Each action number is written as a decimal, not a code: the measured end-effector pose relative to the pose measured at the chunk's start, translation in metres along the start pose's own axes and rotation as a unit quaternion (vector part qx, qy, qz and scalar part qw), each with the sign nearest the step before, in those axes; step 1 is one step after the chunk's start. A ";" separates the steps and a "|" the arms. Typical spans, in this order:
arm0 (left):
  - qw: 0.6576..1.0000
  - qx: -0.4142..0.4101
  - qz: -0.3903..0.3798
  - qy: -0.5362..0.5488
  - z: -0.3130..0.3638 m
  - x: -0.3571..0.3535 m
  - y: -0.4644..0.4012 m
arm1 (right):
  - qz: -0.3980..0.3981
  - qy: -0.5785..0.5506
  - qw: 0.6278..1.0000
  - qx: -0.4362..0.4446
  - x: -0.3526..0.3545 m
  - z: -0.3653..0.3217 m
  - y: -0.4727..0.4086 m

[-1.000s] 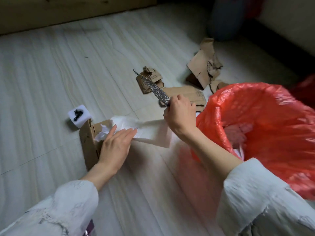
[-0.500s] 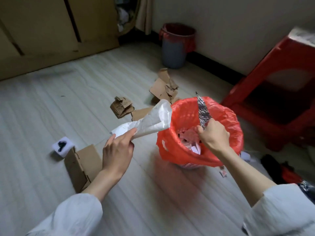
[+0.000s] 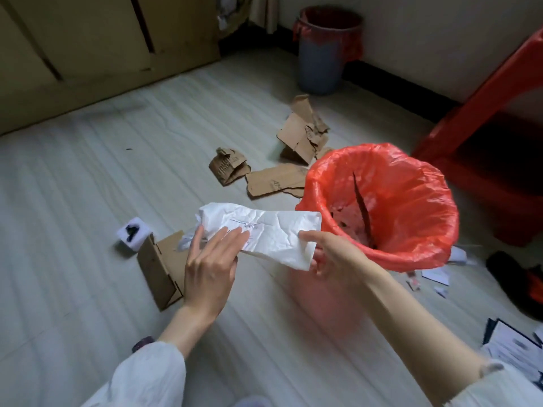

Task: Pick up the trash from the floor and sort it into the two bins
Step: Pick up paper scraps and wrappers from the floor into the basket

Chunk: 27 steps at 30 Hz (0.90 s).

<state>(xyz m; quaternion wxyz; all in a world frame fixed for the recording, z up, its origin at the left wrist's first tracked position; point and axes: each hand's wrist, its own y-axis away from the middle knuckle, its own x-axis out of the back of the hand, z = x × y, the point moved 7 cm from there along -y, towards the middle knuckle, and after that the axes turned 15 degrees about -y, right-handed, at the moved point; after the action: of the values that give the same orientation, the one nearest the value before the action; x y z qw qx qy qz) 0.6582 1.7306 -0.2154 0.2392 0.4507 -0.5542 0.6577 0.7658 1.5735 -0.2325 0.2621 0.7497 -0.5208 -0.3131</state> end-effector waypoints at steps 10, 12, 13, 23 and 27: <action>0.523 0.636 -0.209 0.527 -0.016 -0.082 0.075 | 0.014 -0.059 0.997 0.047 -0.005 0.030 -0.005; 0.378 0.639 -0.210 0.636 -0.004 -0.091 0.069 | -0.012 -0.052 0.998 0.038 -0.006 0.034 -0.007; 0.383 0.628 -0.181 0.652 -0.007 -0.092 0.065 | -0.021 -0.049 0.998 0.031 -0.007 0.037 -0.007; 0.911 0.308 -0.107 0.252 -0.025 -0.054 0.035 | 0.020 0.023 0.999 -0.012 -0.012 0.066 -0.023; 0.968 0.088 -0.080 0.220 0.001 -0.039 0.034 | 0.023 0.009 0.999 -0.046 -0.011 0.070 -0.025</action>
<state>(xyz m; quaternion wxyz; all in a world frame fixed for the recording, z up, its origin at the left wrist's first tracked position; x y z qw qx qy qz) 0.6499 1.7276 -0.2664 0.3667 0.3573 -0.3902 0.7653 0.7268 1.5874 -0.2951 0.3081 0.7276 -0.5203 -0.3240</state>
